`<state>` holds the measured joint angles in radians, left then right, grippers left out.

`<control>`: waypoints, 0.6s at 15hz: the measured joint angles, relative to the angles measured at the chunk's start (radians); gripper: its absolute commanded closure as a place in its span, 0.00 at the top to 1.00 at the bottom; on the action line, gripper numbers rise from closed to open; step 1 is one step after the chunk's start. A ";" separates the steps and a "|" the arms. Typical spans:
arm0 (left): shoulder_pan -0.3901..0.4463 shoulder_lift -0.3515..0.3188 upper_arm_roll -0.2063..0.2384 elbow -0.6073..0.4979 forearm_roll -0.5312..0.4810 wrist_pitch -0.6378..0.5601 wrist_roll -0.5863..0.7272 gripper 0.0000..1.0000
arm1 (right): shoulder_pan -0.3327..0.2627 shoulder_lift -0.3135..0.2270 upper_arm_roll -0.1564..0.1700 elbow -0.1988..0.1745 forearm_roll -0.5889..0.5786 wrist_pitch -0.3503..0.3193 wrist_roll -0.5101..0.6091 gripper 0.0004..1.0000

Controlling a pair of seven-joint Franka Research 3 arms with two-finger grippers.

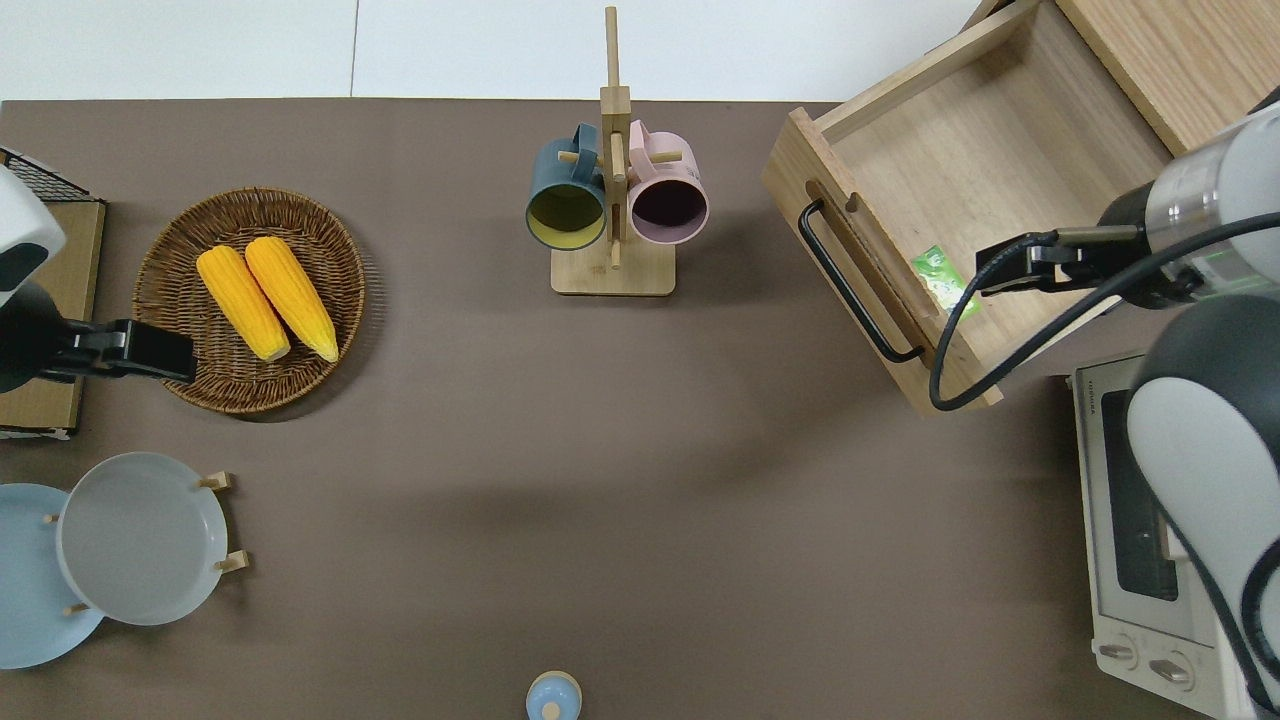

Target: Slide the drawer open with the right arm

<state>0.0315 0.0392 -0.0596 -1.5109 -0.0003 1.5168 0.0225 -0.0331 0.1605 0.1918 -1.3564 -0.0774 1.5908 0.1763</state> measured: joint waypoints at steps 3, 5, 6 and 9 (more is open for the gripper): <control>0.000 0.000 0.000 0.000 0.000 0.000 0.000 0.99 | -0.023 0.001 0.014 -0.034 0.024 0.030 -0.058 0.99; 0.000 0.000 0.000 0.000 0.000 0.000 0.000 0.99 | -0.056 0.001 0.014 -0.039 0.077 0.031 -0.091 0.99; 0.000 0.000 0.000 0.000 0.000 0.000 0.000 0.99 | -0.076 0.001 0.014 -0.039 0.094 0.031 -0.108 0.99; 0.000 0.000 0.000 0.000 0.000 0.000 0.000 0.99 | -0.093 0.001 0.014 -0.039 0.096 0.031 -0.128 0.99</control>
<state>0.0315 0.0392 -0.0596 -1.5109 -0.0003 1.5168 0.0225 -0.1260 0.1612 0.2060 -1.3957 0.0188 1.6222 0.0485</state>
